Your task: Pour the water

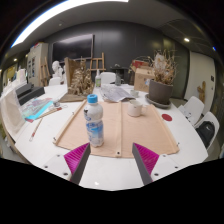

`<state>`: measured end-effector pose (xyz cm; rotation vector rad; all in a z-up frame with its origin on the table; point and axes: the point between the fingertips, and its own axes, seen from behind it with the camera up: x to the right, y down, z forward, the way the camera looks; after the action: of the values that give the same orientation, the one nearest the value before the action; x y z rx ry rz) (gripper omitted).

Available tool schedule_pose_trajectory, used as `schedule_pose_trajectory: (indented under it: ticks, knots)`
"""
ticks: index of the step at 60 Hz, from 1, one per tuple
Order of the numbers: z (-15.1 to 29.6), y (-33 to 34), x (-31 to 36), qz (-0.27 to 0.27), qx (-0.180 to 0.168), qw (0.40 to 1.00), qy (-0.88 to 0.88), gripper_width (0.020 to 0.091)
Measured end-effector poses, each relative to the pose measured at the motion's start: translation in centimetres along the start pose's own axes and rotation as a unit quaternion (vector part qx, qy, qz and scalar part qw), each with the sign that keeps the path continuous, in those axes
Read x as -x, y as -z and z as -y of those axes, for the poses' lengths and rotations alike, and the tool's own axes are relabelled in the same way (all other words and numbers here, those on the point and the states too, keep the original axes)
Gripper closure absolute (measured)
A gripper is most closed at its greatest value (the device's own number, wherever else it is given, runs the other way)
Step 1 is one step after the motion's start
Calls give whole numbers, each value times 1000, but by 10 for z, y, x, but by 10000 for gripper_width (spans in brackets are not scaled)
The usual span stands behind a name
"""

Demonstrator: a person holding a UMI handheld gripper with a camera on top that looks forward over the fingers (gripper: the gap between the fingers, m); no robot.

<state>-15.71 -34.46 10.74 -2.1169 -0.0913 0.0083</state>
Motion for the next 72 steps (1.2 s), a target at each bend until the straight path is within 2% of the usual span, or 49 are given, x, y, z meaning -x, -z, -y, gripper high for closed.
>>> schedule_pose_trajectory:
  ticks: [13, 21, 26, 30, 36, 43, 49, 56, 60, 72]
  knots:
    - [8, -85, 49, -3, -33, 999, -1, 253]
    - [21, -122, 60, -11, -60, 998, -10, 313]
    - [30, -135, 60, -24, -77, 997, -4, 418]
    - [33, -145, 59, -29, -84, 996, -3, 582]
    - [34, -145, 58, -23, -87, 996, -10, 623]
    - [35, -146, 58, -23, -80, 996, -12, 719]
    - [44, -144, 58, -24, -76, 997, 3, 745]
    - [81, -142, 67, -12, -91, 996, -6, 744]
    - [112, -141, 71, 2, -112, 993, -35, 745]
    - [229, -155, 66, 95, -162, 954, -234, 747]
